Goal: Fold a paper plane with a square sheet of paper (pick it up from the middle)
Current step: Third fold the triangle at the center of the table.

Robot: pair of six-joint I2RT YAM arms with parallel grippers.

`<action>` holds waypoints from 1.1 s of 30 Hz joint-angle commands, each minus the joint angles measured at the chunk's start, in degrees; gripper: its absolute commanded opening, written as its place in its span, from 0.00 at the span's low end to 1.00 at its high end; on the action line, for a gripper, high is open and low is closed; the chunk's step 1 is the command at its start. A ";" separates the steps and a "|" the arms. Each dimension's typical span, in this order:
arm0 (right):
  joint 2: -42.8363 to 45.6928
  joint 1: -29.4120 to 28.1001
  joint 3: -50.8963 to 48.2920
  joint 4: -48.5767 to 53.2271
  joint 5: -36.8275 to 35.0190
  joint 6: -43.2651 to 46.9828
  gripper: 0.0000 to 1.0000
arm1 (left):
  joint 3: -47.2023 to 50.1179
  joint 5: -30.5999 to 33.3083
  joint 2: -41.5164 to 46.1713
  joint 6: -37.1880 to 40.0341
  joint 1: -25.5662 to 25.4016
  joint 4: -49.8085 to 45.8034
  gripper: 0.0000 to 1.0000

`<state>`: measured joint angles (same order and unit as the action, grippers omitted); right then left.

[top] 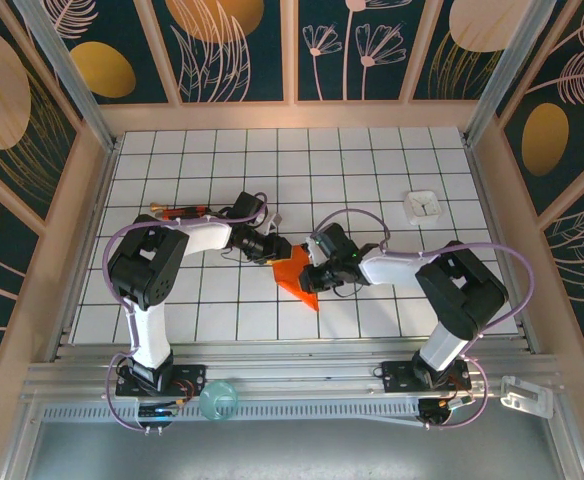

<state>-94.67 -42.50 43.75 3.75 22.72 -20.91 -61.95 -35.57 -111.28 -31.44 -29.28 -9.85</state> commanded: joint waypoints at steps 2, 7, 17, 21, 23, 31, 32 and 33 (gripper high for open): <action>1.95 0.23 -1.97 -3.41 1.19 -3.24 0.01 | 0.95 4.20 -3.22 1.84 -0.16 -3.08 0.38; 1.82 0.23 -2.67 -5.05 1.14 -4.93 0.01 | 0.96 4.20 -3.27 1.82 -0.12 -2.99 0.38; 0.42 0.36 0.53 -1.93 0.15 -1.59 0.01 | 1.10 4.10 -3.31 1.89 -0.16 -2.90 0.38; 0.28 0.83 0.53 -1.32 -0.13 -0.94 0.01 | 1.16 4.10 -3.31 1.92 -0.16 -2.90 0.38; 0.11 0.97 0.80 -1.03 -0.18 -0.67 0.01 | 1.13 4.03 -3.27 1.91 -0.16 -2.99 0.38; -0.44 1.02 0.29 -0.85 -1.00 -0.71 0.01 | 1.31 4.04 -3.26 1.91 -0.15 -2.90 0.38; -0.51 1.06 0.20 -0.81 -1.18 -0.71 0.01 | 1.30 4.08 -3.28 1.87 -0.16 -2.89 0.38; -0.55 1.11 0.18 -0.81 -1.23 -0.71 0.01 | 1.31 4.02 -3.27 1.84 -0.16 -2.90 0.38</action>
<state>-94.35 -41.95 43.03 1.56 22.50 -22.81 -61.95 -35.57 -111.28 -31.22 -29.28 -9.85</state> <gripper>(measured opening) 0.042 0.378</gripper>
